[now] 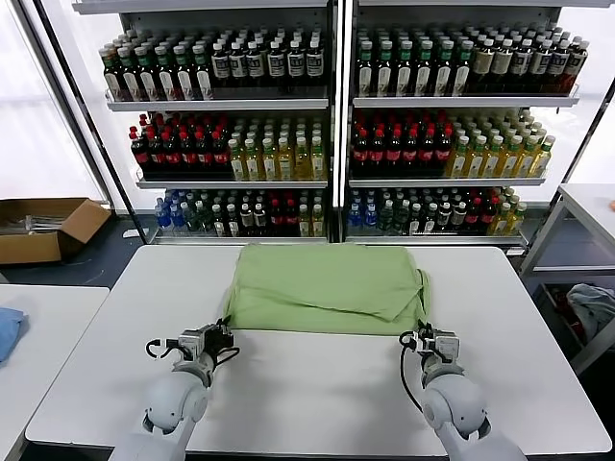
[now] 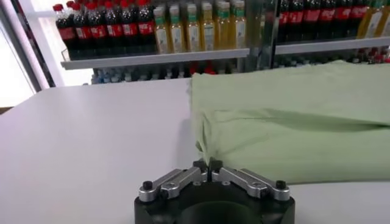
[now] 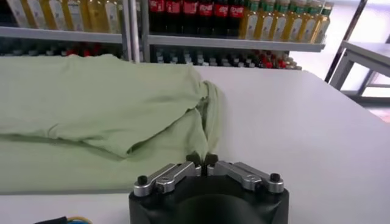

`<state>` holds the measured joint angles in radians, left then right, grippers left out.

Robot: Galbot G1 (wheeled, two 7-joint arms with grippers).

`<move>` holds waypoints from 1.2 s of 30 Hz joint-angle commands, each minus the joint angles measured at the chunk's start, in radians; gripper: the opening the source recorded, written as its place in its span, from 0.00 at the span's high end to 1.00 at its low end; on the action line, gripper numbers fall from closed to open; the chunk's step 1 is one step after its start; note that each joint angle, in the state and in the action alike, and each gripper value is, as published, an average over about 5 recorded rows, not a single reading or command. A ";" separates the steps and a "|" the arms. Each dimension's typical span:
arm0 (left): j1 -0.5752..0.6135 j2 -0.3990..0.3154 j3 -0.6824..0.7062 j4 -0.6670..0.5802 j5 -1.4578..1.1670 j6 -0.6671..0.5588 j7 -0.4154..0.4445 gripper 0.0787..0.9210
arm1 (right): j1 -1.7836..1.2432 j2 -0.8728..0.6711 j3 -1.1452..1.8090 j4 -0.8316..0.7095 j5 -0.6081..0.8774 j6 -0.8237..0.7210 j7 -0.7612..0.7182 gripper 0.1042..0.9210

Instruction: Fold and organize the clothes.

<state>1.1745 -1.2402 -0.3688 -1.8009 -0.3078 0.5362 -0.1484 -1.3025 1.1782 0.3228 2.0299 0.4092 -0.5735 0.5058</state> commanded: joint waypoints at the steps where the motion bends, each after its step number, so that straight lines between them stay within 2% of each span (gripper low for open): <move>1: 0.480 0.036 -0.076 -0.463 0.060 -0.022 -0.014 0.99 | -0.296 -0.012 0.025 0.243 -0.075 0.009 0.054 0.96; 6: 0.648 0.032 -0.099 -0.540 0.090 -0.035 -0.031 0.99 | -0.450 -0.021 0.046 0.275 -0.109 0.046 0.090 0.96; 13: 0.697 0.007 -0.096 -0.503 0.145 -0.035 -0.041 0.96 | -0.518 -0.019 0.021 0.233 -0.135 0.077 0.096 0.95; 18: 0.698 -0.009 -0.075 -0.535 0.138 -0.007 -0.034 0.80 | -0.526 -0.017 0.014 0.280 -0.143 0.079 0.086 0.80; 22: 0.691 -0.020 -0.072 -0.652 0.099 0.006 -0.034 0.67 | -0.519 -0.018 0.066 0.401 -0.121 0.076 0.083 0.66; 26: 0.641 -0.039 -0.082 -0.786 0.058 0.005 -0.031 0.53 | -0.448 -0.008 0.178 0.489 -0.083 0.076 0.055 0.51; 29: 0.548 -0.039 -0.113 -0.799 0.057 -0.019 -0.007 0.42 | -0.327 -0.005 0.256 0.461 -0.032 0.080 -0.001 0.40; 32: 0.424 -0.015 -0.147 -0.718 0.060 -0.059 0.045 0.32 | -0.148 -0.030 0.291 0.338 0.015 0.083 -0.092 0.30; 36: 0.238 0.046 -0.137 -0.531 0.028 -0.077 0.127 0.19 | 0.125 -0.143 0.260 0.113 0.099 0.060 -0.270 0.17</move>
<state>1.7207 -1.2568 -0.4766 -2.4580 -0.2328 0.5101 -0.1485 -1.4935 1.1131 0.5159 2.3052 0.4128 -0.5061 0.4211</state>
